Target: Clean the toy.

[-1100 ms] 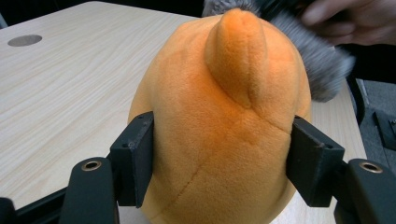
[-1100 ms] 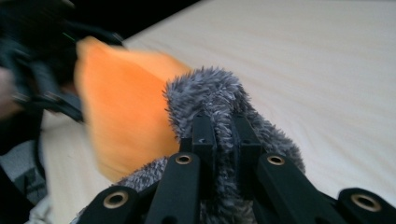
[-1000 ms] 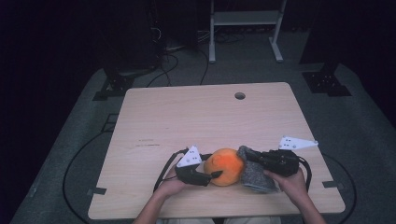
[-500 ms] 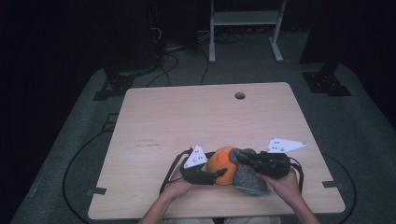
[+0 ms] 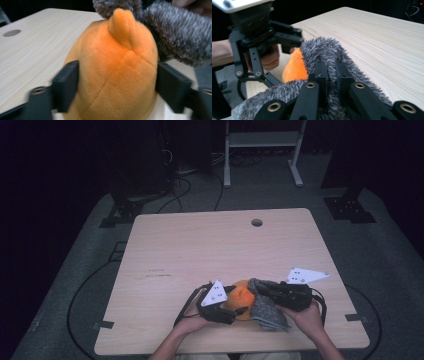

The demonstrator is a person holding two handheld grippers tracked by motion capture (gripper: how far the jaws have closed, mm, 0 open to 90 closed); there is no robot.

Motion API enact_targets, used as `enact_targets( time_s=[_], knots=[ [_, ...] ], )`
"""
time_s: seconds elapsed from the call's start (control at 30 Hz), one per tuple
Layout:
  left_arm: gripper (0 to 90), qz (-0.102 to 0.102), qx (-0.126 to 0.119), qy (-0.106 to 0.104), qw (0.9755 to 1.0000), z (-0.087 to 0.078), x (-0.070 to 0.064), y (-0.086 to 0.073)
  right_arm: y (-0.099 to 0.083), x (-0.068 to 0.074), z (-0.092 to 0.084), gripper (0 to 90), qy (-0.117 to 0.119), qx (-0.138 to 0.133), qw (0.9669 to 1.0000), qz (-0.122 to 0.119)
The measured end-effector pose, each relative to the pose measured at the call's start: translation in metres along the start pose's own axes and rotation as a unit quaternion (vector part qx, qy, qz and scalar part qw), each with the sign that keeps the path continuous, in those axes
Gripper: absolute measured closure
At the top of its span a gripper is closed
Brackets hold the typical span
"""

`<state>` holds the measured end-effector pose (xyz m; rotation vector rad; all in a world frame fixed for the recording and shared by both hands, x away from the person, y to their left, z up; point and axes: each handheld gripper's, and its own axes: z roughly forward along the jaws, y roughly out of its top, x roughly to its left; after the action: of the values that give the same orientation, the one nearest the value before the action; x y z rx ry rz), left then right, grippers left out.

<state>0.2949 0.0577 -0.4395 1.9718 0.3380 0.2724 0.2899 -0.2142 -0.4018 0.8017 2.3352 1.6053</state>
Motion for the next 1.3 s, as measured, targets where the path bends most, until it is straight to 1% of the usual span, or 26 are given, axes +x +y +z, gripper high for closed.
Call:
enact_targets(
  time_s=[0.07,0.1,0.13,0.17,0.2,0.23,0.33,0.37,0.4,0.47,0.53,0.6,0.67,0.73,0.77,0.83,0.87,0.93,1.0,1.03,1.07,1.1,1.13,1.2,1.23,1.3],
  knots=[
    [12.4,-0.007,0.002,0.005,1.0,0.0,0.003,-0.001,-0.001,0.0,0.0,82.3,0.003,-0.001,1.0,0.003],
    [11.6,-0.012,0.007,0.002,0.9999,0.002,0.005,-0.003,-0.001,-0.002,0.0,82.3,0.007,-0.003,1.0,0.005],
    [15.5,-0.007,0.001,0.004,1.0,0.002,0.005,-0.004,-0.003,-0.004,0.001,82.2,0.014,-0.005,0.9998,0.01],
    [25.5,0.0,-0.006,0.012,0.9999,0.001,0.004,-0.005,-0.004,-0.007,0.001,82.2,0.008,-0.006,0.9999,0.009],
    [29.2,-0.001,-0.006,0.013,0.9999,0.001,0.004,-0.004,-0.006,-0.01,0.0,82.2,0.005,-0.008,0.9999,0.013],
    [30.6,-0.006,-0.008,0.014,0.9999,0.002,0.004,-0.004,-0.008,-0.013,-0.001,82.2,0.007,-0.009,0.9996,0.024],
    [32.4,-0.013,-0.014,0.014,0.9997,0.0,0.006,-0.005,-0.013,-0.021,-0.005,82.2,-0.023,0.002,0.9992,0.034],
    [33.3,-0.013,-0.017,0.015,0.9997,-0.001,0.005,-0.004,-0.015,-0.024,-0.007,82.2,-0.027,0.003,0.9987,0.043],
    [34.3,-0.011,-0.02,0.019,0.9996,-0.002,0.005,-0.003,-0.014,-0.025,-0.01,82.2,-0.031,0.0,0.9985,0.045],
    [36.1,-0.004,-0.019,0.029,0.9994,-0.004,0.004,0.002,-0.008,-0.02,-0.015,82.2,-0.025,-0.018,0.9987,0.04],
    [37.4,0.014,-0.004,0.049,0.9987,-0.004,0.0,0.007,0.002,-0.009,-0.017,82.2,-0.014,-0.036,0.999,0.023],
    [38.2,0.016,0.0,0.049,0.9987,-0.003,-0.002,0.009,0.012,0.004,-0.013,82.2,0.003,-0.048,0.9988,0.001],
    [38.4,0.026,0.009,0.049,0.9984,-0.004,-0.006,0.013,0.018,0.017,-0.006,82.2,0.013,-0.044,0.9988,-0.02],
    [38.8,0.027,0.008,0.045,0.9986,-0.007,-0.008,0.017,0.019,0.024,0.0,82.2,-0.002,-0.029,0.9988,-0.038],
    [39.0,0.027,0.009,0.046,0.9985,-0.01,-0.008,0.018,0.018,0.022,0.001,82.2,-0.007,-0.027,0.9988,-0.039],
    [39.2,0.026,0.013,0.048,0.9984,-0.012,-0.006,0.019,0.011,0.013,0.001,82.2,-0.012,-0.023,0.9995,-0.019],
    [39.3,0.023,0.014,0.048,0.9985,-0.012,-0.005,0.019,0.007,0.008,0.001,82.3,-0.02,-0.015,0.9997,-0.008],
    [39.5,0.017,0.016,0.048,0.9986,-0.012,-0.004,0.019,0.004,0.005,0.0,82.2,-0.022,-0.015,0.9996,0.003],
    [39.4,0.017,0.019,0.051,0.9984,-0.01,-0.006,0.02,0.008,0.01,-0.002,82.2,-0.017,-0.026,0.9995,-0.005],
    [39.0,0.017,0.019,0.052,0.9983,-0.009,-0.006,0.021,0.01,0.013,-0.002,82.2,-0.007,-0.033,0.9994,-0.009],
    [38.1,0.016,0.018,0.051,0.9984,-0.008,-0.007,0.021,0.012,0.016,-0.001,82.2,-0.005,-0.033,0.9993,-0.013],
    [35.0,0.017,0.017,0.048,0.9985,-0.008,-0.007,0.021,0.013,0.018,0.002,82.2,-0.01,-0.025,0.9993,-0.025],
    [31.4,0.017,0.015,0.044,0.9987,-0.008,-0.006,0.02,0.013,0.018,0.003,82.2,-0.013,-0.019,0.9993,-0.03],
    [20.8,0.003,0.01,0.038,0.9992,-0.008,-0.001,0.017,0.008,0.015,0.005,82.2,-0.011,-0.011,0.9997,-0.02],
    [16.9,-0.008,0.014,0.036,0.9992,-0.008,0.003,0.015,0.006,0.013,0.005,82.3,-0.006,-0.011,0.9998,-0.013],
    [12.1,-0.029,0.017,0.034,0.9988,-0.007,0.008,0.01,0.004,0.011,0.003,82.2,-0.005,-0.01,0.9999,-0.01]
  ],
)
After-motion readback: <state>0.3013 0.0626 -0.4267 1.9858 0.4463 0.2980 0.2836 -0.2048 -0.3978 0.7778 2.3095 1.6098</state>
